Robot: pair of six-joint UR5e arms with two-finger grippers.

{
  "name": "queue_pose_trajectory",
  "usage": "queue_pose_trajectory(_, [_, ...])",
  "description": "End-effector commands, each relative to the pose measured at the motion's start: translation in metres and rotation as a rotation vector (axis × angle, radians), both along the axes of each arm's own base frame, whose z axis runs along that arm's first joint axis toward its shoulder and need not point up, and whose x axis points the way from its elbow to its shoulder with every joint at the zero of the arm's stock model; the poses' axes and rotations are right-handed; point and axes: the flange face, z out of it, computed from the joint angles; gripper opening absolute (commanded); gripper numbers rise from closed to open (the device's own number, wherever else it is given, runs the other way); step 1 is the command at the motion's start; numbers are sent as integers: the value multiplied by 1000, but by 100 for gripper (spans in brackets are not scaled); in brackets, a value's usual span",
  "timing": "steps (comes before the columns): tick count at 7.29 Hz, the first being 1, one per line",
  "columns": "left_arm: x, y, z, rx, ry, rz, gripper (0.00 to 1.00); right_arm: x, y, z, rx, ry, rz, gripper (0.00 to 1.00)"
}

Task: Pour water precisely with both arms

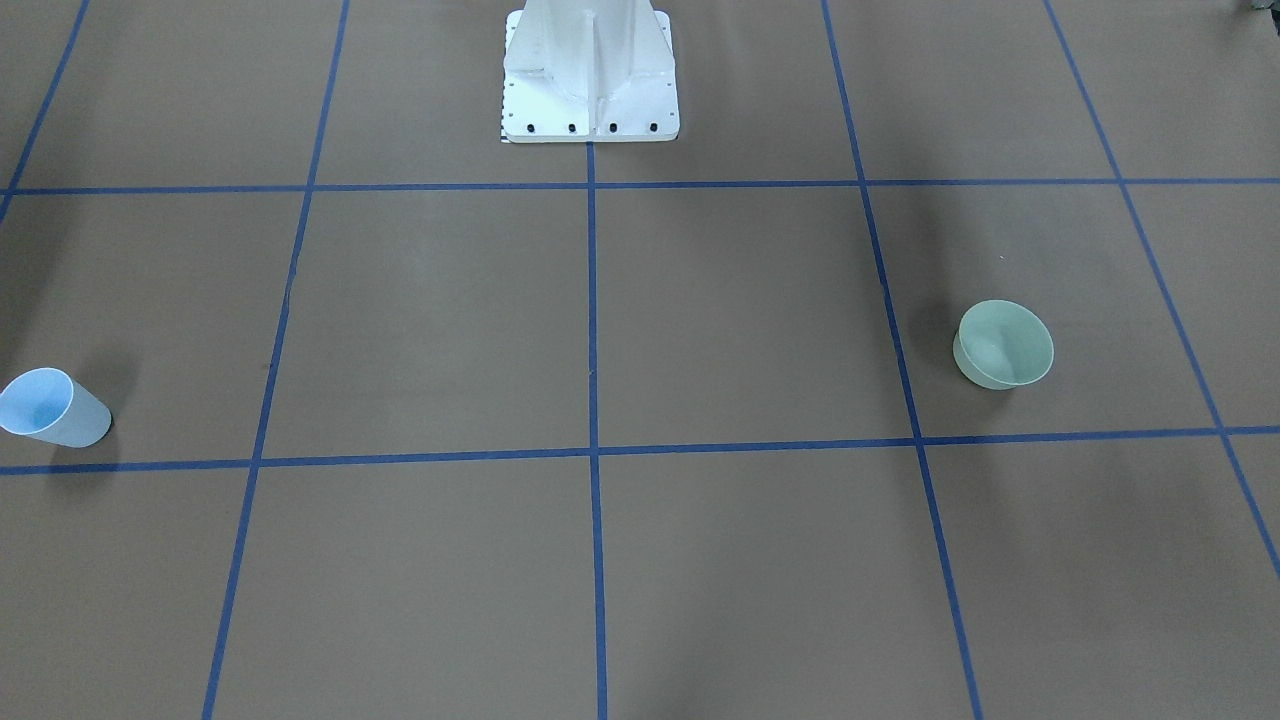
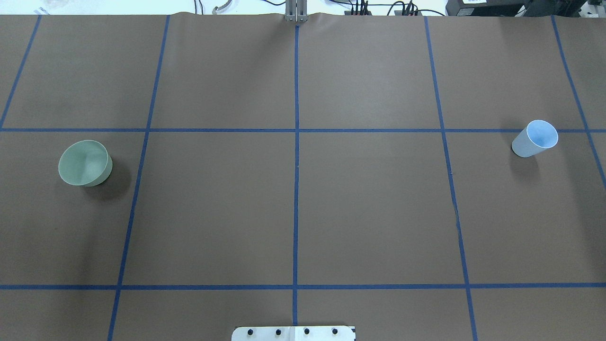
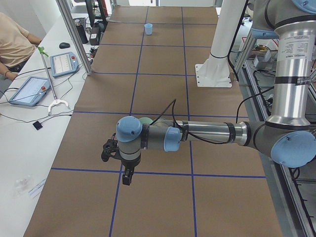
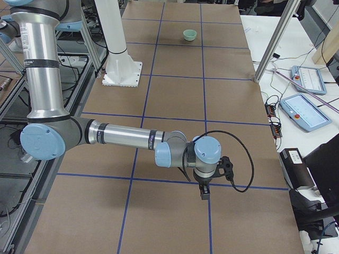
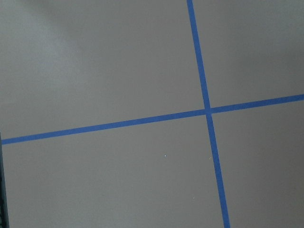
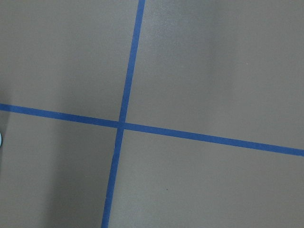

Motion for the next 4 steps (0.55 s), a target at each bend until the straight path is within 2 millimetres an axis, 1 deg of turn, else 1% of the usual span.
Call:
queue_pose_trajectory(1, [0,4,5,-10,1,0,100,0,6,5,-10,-1,0,99])
queue_pose_trajectory(4, [1,8,7,-16,3,0,100,0,7,6,-12,-1,0,99])
